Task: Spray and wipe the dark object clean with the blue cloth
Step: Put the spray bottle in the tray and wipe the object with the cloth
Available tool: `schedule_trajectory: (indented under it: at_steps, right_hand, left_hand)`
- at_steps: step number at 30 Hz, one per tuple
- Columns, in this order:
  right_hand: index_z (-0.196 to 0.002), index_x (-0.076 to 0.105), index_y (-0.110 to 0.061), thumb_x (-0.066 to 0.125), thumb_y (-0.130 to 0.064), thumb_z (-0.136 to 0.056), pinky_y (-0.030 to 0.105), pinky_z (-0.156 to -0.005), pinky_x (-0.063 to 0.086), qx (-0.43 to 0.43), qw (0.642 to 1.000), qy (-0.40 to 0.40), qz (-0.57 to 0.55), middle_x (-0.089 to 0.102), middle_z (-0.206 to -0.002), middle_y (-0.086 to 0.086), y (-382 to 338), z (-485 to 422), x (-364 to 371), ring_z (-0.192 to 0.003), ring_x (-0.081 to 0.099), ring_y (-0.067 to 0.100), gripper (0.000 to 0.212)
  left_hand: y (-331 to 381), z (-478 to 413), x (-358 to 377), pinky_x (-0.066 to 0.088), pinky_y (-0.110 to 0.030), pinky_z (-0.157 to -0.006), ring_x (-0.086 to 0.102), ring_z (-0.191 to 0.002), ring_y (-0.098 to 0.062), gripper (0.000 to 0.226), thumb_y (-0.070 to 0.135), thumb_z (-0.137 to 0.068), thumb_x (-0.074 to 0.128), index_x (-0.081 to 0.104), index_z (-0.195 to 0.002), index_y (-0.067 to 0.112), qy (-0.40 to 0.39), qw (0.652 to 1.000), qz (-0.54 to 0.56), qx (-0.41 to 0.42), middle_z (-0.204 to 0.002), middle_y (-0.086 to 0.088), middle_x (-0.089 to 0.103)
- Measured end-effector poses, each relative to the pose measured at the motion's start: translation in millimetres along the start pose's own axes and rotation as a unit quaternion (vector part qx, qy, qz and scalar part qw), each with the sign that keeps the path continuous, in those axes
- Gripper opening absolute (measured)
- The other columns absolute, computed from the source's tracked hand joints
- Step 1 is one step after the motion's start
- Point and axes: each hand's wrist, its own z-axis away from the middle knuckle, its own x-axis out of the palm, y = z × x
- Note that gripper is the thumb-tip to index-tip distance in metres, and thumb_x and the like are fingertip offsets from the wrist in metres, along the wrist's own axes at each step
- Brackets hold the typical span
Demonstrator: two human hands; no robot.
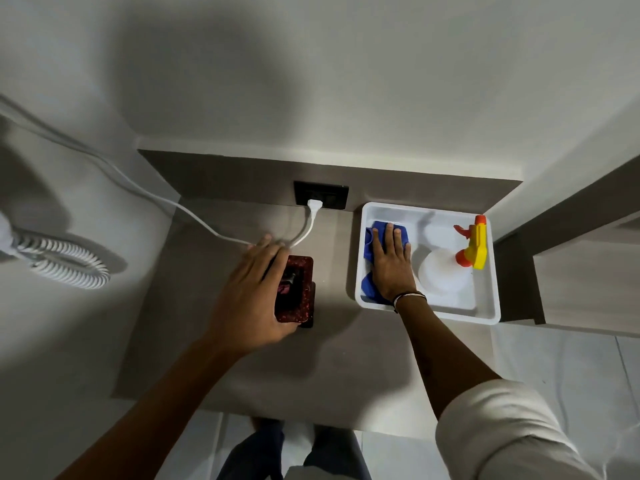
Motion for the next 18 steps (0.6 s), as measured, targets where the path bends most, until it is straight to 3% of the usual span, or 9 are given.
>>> schedule_trajectory:
  at_steps: [4, 6, 8, 9, 11, 13, 18]
  right_hand:
    - [-0.170, 0.006, -0.011, 0.046, -0.008, -0.110, 0.055, -0.135, 0.011, -0.006, 0.999, 0.030, -0.033, -0.003, -0.179, 0.019, 5.0, -1.5, -3.2, -0.166, -0.001, 0.040, 0.072]
    - [-0.167, 0.026, -0.010, 0.054, -0.006, -0.106, 0.053, -0.130, 0.029, 0.003, 0.994, 0.044, -0.100, 0.019, -0.175, 0.018, 5.5, 0.0, -13.1, -0.160, 0.026, 0.043, 0.066]
    - [-0.155, 0.048, -0.012, 0.052, -0.010, -0.108, 0.051, -0.123, 0.042, 0.032, 0.974, 0.085, -0.206, 0.051, -0.157, 0.014, 0.3, 11.2, -31.0, -0.138, 0.056, 0.033, 0.047]
    - [-0.149, 0.055, -0.013, 0.050, -0.013, -0.110, 0.048, -0.123, 0.044, 0.055, 0.956, 0.113, -0.266, 0.061, -0.146, 0.012, -3.9, 18.1, -39.0, -0.128, 0.063, 0.028, 0.039]
    - [-0.150, 0.056, -0.008, 0.049, -0.002, -0.107, 0.036, -0.123, 0.042, 0.109, 0.918, 0.180, -0.337, 0.065, -0.146, 0.014, -12.4, 35.1, -53.3, -0.133, 0.063, 0.030, 0.043]
    - [-0.155, 0.048, -0.002, 0.048, 0.011, -0.101, 0.034, -0.123, 0.042, 0.113, 0.891, 0.213, -0.385, 0.059, -0.154, 0.016, -24.2, 63.6, -61.8, -0.141, 0.057, 0.033, 0.056]
    - [-0.158, 0.043, 0.001, 0.042, 0.019, -0.098, 0.019, -0.122, 0.040, 0.121, 0.827, 0.227, -0.500, 0.053, -0.159, 0.016, -85.3, 149.5, -52.8, -0.145, 0.053, 0.029, 0.063]
  left_hand:
    - [-6.3, 2.9, -1.1, 0.006, -0.039, -0.131, 0.007, -0.163, -0.022, 0.117, 0.060, -0.067, 0.070, 0.027, -0.164, 0.011, -0.016, 0.998, 0.067, 0.005, -0.168, -0.007, 0.029]
    - [-9.8, 4.7, -3.3, 0.010, -0.034, -0.129, 0.014, -0.160, -0.019, 0.114, 0.059, -0.064, 0.073, 0.032, -0.161, 0.015, -0.012, 0.995, 0.099, 0.002, -0.162, -0.002, 0.032]
    - [-14.5, 8.4, -6.7, 0.019, -0.035, -0.127, 0.023, -0.155, -0.021, 0.112, 0.053, -0.060, 0.084, 0.039, -0.156, 0.016, -0.004, 0.991, 0.131, -0.010, -0.157, -0.001, 0.036]
    - [-17.3, 10.6, -8.2, 0.023, -0.036, -0.126, 0.026, -0.153, -0.021, 0.112, 0.049, -0.058, 0.088, 0.041, -0.154, 0.015, 0.000, 0.989, 0.149, -0.020, -0.155, -0.002, 0.037]
    - [-22.7, 18.0, -11.5, 0.030, -0.038, -0.123, 0.031, -0.149, -0.020, 0.108, 0.046, -0.056, 0.086, 0.045, -0.151, 0.013, 0.010, 0.980, 0.197, -0.037, -0.152, -0.005, 0.039]
    - [-30.9, 29.0, -12.1, 0.036, -0.041, -0.120, 0.040, -0.143, -0.025, 0.103, 0.044, -0.057, 0.083, 0.048, -0.148, 0.011, 0.030, 0.966, 0.251, -0.045, -0.147, -0.006, 0.043]
    - [-58.9, 61.8, 1.4, 0.042, -0.047, -0.118, 0.040, -0.145, -0.020, 0.103, 0.017, -0.058, 0.083, 0.042, -0.152, 0.024, 0.036, 0.942, 0.331, -0.049, -0.151, 0.006, 0.036]
